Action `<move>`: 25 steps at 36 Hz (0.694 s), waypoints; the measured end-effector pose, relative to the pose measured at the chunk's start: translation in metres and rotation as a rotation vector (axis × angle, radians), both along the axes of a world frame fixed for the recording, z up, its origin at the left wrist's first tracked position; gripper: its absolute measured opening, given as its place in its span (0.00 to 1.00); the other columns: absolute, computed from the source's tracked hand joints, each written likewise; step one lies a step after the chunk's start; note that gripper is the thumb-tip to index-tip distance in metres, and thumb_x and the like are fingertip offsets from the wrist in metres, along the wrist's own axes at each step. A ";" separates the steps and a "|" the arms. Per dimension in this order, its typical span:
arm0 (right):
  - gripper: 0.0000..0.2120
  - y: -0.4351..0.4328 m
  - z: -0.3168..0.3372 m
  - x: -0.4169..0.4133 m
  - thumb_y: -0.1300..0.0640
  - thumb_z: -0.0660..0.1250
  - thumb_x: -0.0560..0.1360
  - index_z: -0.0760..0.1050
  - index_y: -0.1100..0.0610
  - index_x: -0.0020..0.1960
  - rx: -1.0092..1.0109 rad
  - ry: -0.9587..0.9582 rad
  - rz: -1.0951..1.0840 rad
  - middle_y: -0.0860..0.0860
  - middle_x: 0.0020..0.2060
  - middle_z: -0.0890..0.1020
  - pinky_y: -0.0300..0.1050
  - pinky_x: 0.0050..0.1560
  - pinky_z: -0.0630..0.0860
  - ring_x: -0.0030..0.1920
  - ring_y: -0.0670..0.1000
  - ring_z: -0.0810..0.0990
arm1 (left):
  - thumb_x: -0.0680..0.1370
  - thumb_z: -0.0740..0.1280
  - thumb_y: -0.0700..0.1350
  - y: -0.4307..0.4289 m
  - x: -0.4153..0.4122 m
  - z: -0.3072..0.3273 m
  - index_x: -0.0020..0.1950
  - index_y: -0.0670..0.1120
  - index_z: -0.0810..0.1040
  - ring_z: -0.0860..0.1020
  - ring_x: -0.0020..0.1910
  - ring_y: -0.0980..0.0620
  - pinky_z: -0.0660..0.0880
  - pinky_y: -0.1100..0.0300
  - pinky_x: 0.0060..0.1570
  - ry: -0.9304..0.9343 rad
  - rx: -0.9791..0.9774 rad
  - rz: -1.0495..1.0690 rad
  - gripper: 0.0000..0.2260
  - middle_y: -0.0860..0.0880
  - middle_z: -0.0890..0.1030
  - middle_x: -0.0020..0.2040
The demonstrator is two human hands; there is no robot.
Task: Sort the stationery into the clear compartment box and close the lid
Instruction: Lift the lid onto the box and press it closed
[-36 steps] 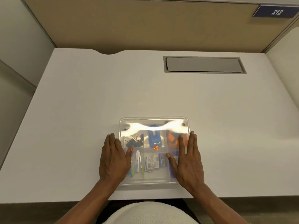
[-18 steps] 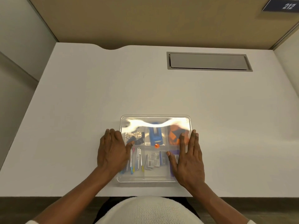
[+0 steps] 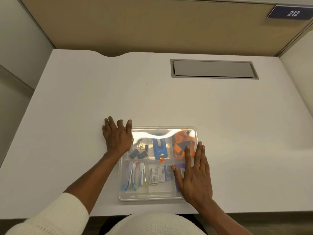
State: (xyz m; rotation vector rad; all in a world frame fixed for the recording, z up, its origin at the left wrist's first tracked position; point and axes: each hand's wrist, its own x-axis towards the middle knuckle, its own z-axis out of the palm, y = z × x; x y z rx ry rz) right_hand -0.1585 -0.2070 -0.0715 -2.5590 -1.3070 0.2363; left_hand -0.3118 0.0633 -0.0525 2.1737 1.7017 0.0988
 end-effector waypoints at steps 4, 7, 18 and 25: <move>0.43 0.000 0.002 -0.001 0.31 0.54 0.79 0.44 0.52 0.84 -0.002 0.004 0.002 0.57 0.84 0.42 0.62 0.79 0.60 0.84 0.58 0.43 | 0.85 0.44 0.61 0.002 0.003 0.001 0.77 0.48 0.70 0.42 0.84 0.38 0.40 0.39 0.81 0.014 -0.001 -0.024 0.28 0.36 0.50 0.84; 0.43 0.001 0.003 0.000 0.30 0.54 0.79 0.44 0.51 0.84 -0.002 0.009 -0.001 0.57 0.84 0.42 0.62 0.79 0.59 0.84 0.58 0.44 | 0.86 0.45 0.59 0.002 0.002 0.002 0.76 0.48 0.71 0.43 0.84 0.38 0.41 0.38 0.81 0.046 0.017 -0.054 0.27 0.36 0.50 0.84; 0.45 0.014 0.006 0.004 0.28 0.54 0.78 0.48 0.55 0.84 0.012 0.015 -0.007 0.60 0.83 0.45 0.60 0.77 0.61 0.83 0.62 0.48 | 0.84 0.49 0.62 -0.004 -0.001 -0.004 0.66 0.39 0.78 0.60 0.81 0.36 0.57 0.37 0.78 0.036 0.262 -0.060 0.31 0.36 0.68 0.78; 0.45 0.016 0.002 0.007 0.32 0.54 0.80 0.45 0.59 0.84 0.002 -0.064 0.069 0.57 0.84 0.45 0.63 0.79 0.61 0.84 0.58 0.45 | 0.84 0.50 0.63 -0.043 -0.007 -0.012 0.83 0.41 0.57 0.44 0.85 0.43 0.52 0.42 0.82 0.063 0.319 -0.328 0.34 0.40 0.46 0.85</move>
